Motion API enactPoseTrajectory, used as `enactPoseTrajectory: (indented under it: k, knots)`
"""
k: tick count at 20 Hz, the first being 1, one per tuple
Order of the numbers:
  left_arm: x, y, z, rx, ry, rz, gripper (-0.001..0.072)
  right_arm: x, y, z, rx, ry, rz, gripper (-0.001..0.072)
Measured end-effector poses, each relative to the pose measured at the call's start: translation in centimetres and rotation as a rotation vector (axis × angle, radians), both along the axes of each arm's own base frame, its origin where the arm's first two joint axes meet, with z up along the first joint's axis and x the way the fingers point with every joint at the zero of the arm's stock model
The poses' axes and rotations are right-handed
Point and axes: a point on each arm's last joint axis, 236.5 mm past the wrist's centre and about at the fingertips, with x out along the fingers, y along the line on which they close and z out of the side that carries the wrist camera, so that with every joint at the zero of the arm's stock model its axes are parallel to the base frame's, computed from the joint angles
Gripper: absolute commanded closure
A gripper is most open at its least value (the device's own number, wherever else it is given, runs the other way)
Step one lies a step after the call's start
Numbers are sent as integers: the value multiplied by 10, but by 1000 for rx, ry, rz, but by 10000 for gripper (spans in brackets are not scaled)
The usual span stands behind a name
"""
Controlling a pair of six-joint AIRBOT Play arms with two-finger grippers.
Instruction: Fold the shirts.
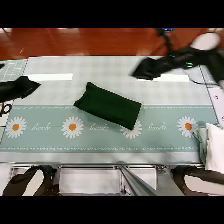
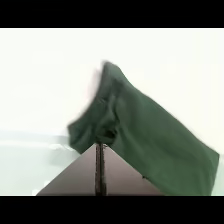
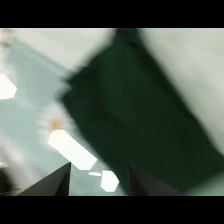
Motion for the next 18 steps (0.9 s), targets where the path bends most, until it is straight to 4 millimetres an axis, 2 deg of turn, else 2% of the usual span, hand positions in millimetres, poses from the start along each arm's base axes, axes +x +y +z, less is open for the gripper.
enactPoseTrajectory:
  k: [2, 3, 5, 6, 8, 10, 13, 18]
  knots:
    - [-7, -4, 4, -44, -1, 3, 685, -27, -68, -23, -196, 20, -177, 298]
    - [-11, -10, 3, -68, 2, -10, 685, -44, -90, -37, -241, 30, -260, 298]
    - [-18, -29, -2, -110, 1, -53, 685, -72, -115, -76, -273, 65, -391, 298]
    - [-22, -39, -9, -123, 14, -78, 685, -82, -118, -96, -263, 84, -438, 298]
    - [-30, -59, -26, -151, 47, -125, 686, -96, -110, -132, -191, 138, -497, 298]
    - [-40, -76, -45, -167, 89, -170, 685, -98, -92, -156, -87, 192, -522, 298]
    - [-46, -88, -59, -180, 110, -189, 685, -91, -56, -178, 70, 286, -508, 298]
    - [-49, -94, -65, -188, 118, -197, 685, -74, -10, -204, 157, 390, -442, 310]
